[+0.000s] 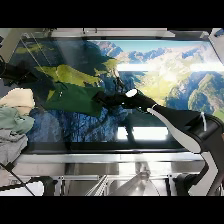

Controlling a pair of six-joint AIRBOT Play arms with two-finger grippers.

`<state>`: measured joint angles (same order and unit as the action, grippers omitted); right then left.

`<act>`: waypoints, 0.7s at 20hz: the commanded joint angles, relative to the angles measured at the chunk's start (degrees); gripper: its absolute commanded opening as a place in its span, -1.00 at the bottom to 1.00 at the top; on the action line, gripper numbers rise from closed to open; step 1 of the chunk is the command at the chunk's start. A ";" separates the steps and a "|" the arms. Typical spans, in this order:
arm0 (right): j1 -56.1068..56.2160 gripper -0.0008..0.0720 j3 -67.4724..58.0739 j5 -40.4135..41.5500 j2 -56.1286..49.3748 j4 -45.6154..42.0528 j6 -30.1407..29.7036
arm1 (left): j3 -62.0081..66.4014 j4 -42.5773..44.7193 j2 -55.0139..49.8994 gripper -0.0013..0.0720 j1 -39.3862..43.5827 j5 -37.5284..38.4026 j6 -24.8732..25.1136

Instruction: Fold the shirts.

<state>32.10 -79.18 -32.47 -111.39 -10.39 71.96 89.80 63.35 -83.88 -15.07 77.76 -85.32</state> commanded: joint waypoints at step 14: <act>-13.97 -0.91 -8.63 -4.79 4.50 0.81 -0.63 | -0.02 -0.33 0.07 -0.93 -0.07 0.83 0.02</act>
<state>25.10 -88.25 -35.64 -110.56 -8.97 70.43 89.80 63.26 -83.88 -15.09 78.17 -85.32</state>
